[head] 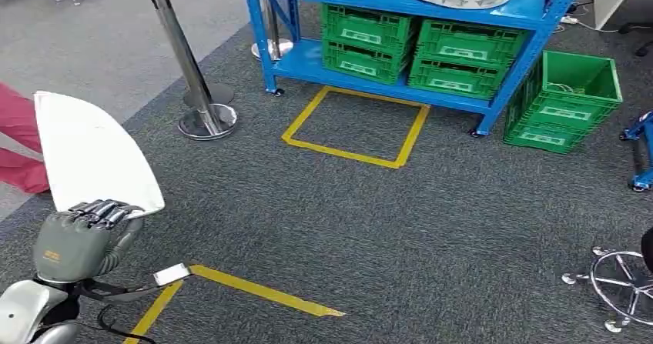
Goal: Take the parts from the cabinet and place them on the table.
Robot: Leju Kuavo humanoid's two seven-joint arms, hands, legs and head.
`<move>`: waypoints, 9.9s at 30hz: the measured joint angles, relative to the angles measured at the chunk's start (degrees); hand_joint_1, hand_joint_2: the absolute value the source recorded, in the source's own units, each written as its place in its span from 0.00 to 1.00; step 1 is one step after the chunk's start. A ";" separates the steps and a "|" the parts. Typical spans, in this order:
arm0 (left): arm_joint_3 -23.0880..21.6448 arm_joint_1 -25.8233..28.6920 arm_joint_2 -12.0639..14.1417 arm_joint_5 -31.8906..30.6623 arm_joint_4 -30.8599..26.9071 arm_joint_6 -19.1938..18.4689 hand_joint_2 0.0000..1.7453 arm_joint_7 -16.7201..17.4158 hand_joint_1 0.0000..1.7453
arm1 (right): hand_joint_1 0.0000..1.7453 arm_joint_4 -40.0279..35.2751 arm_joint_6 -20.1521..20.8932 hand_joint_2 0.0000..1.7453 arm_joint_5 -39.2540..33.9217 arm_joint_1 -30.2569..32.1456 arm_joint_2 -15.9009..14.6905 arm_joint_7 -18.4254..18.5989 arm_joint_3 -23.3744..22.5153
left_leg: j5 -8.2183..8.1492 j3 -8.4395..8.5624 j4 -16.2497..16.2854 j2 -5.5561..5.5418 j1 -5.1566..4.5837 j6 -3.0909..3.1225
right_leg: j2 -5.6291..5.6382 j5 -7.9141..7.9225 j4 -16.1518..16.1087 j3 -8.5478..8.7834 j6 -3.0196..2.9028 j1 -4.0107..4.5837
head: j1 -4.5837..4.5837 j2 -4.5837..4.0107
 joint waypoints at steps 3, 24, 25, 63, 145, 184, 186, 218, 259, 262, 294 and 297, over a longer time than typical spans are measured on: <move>0.00 0.00 -0.02 0.00 0.00 0.00 1.00 0.29 0.94 | 0.00 -0.02 -0.09 0.00 0.92 0.02 0.00 0.00 0.00 | 0.00 -0.05 0.00 0.00 -0.01 0.00 | 0.00 0.01 0.00 -0.04 0.01 -0.02 | 0.00 0.00; -0.15 -0.57 -0.48 -0.07 0.02 -0.24 1.00 0.88 0.94 | 0.00 -1.09 -1.38 0.00 5.40 -0.11 -0.22 0.83 0.11 | 2.29 -3.17 0.16 -4.46 2.38 -3.37 | 1.69 -0.23 0.65 0.69 1.14 -3.30 | 0.41 -0.02; -0.15 -0.79 -0.41 -0.07 0.02 -0.24 1.00 0.88 0.94 | 0.00 -1.18 -1.38 0.00 5.47 -0.04 -0.22 0.83 0.09 | 0.03 -4.34 2.83 -1.95 2.16 -3.36 | 1.02 -0.07 0.65 0.57 0.73 -3.13 | 0.00 0.00; -0.59 -0.43 -1.05 1.03 0.04 -0.76 1.00 1.68 0.94 | 0.00 -1.05 -1.03 0.00 5.07 0.29 0.07 1.27 0.20 | -1.10 -2.64 5.52 1.43 1.87 -3.41 | -4.63 0.73 0.60 -0.94 -0.06 -1.78 | 0.09 0.00; -1.16 0.70 -3.61 17.40 -0.39 -5.12 1.00 -1.73 0.94 | 0.00 -1.03 -1.27 0.00 1.92 0.12 0.61 1.70 0.20 | -1.00 0.12 -0.31 -7.05 0.90 -1.88 | 4.40 1.44 2.00 -3.22 0.79 -2.37 | -0.31 0.00; 0.20 1.57 -4.66 14.47 -0.98 -4.98 1.00 1.31 0.94 | 0.00 -2.19 -1.81 0.00 1.09 -0.05 0.20 1.90 0.28 | -1.84 2.86 -2.03 -4.82 1.61 -0.45 | 0.87 2.03 7.28 -7.40 3.87 -3.42 | 0.15 0.00; 0.33 1.60 -4.70 14.47 -0.98 -4.96 1.00 1.36 0.94 | 0.00 -2.60 -2.12 0.00 1.16 -0.17 0.11 1.88 0.26 | -3.15 2.49 -0.66 -4.85 1.32 -1.56 | 2.18 1.87 2.69 -4.46 4.17 -3.42 | 0.44 0.00; 0.42 1.74 -4.83 13.86 -1.64 -5.03 1.00 1.88 0.94 | 0.00 -4.13 -2.36 0.00 1.86 0.29 -0.57 1.66 0.28 | -7.48 5.55 0.96 -1.25 -0.06 0.09 | 0.30 2.09 4.90 -6.91 1.47 -1.80 | 0.51 0.02; 0.85 2.14 -4.52 13.79 -1.99 -4.72 1.00 2.10 0.94 | 0.00 -4.28 -2.23 0.00 2.03 0.34 -0.79 1.44 0.28 | -9.42 -6.48 16.13 -0.45 1.08 -2.13 | 0.27 1.13 3.23 -3.31 0.18 -2.19 | -0.37 0.00; 0.85 2.13 -4.52 13.79 -1.99 -4.72 1.00 2.10 0.94 | 0.00 -4.28 -2.23 0.00 2.03 0.44 -0.81 1.44 0.33 | -0.13 -2.46 4.19 -0.29 1.50 -2.09 | 0.25 0.10 3.14 -2.46 0.78 -2.25 | -0.35 0.00; 1.42 2.01 -5.03 15.43 -2.10 -6.27 1.00 2.62 0.94 | 0.00 -4.55 -2.38 0.00 2.06 0.32 -0.87 1.42 0.28 | -1.44 -2.09 2.63 -0.30 0.70 -0.47 | 0.16 -0.82 1.79 -1.30 2.43 -2.18 | -0.31 0.00; 1.42 2.00 -5.03 15.65 -2.10 -6.32 1.00 2.62 0.94 | 0.00 -4.55 -2.36 0.00 2.06 0.32 -0.87 1.42 0.28 | -1.44 -2.08 2.62 -0.30 0.70 -0.47 | 0.16 -0.86 1.79 -1.29 2.44 -2.18 | -0.31 0.00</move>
